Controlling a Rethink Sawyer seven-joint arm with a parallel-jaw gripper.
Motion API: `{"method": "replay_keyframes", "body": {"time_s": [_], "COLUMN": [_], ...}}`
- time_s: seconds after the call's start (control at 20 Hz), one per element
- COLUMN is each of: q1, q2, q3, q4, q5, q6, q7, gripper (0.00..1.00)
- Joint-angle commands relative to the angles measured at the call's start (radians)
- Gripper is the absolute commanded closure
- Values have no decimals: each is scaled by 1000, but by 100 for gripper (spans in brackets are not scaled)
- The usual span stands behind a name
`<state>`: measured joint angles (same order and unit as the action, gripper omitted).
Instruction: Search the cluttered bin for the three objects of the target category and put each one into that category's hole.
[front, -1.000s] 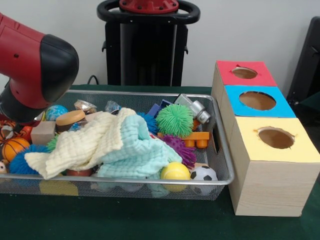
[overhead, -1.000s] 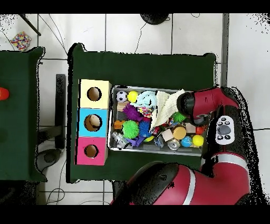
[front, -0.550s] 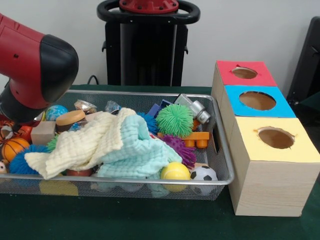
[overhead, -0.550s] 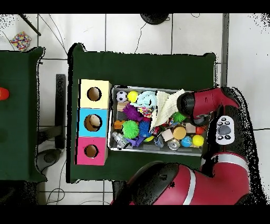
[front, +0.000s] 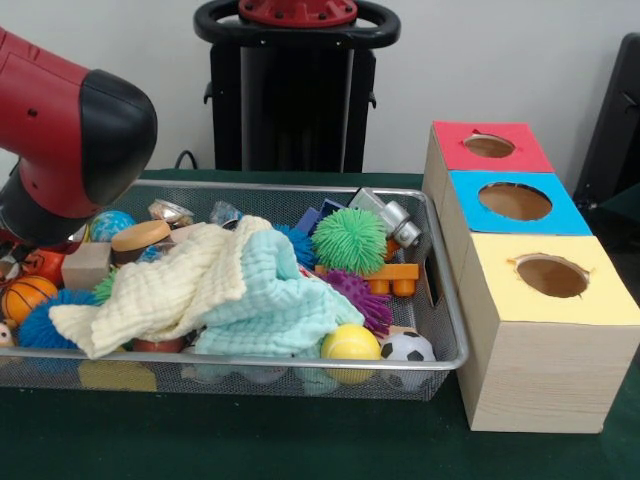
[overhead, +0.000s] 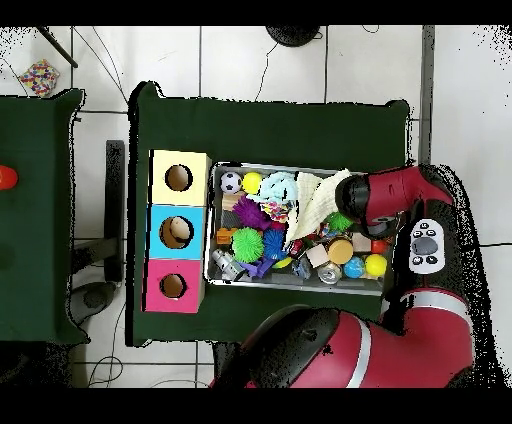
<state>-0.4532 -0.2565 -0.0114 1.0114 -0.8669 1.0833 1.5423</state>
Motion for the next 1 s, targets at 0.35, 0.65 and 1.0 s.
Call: {"method": "replay_keyframes", "body": {"time_s": [0.35, 0.65, 1.0], "q1": [-59, -106, -165], "q2": [-32, -208, -295], "q3": [90, 131, 190], "q4": [112, 210, 284], "q5": [65, 193, 284], "q6": [-40, 65, 89], "q7": [-203, -313, -351], "gripper": [100, 100, 100]}}
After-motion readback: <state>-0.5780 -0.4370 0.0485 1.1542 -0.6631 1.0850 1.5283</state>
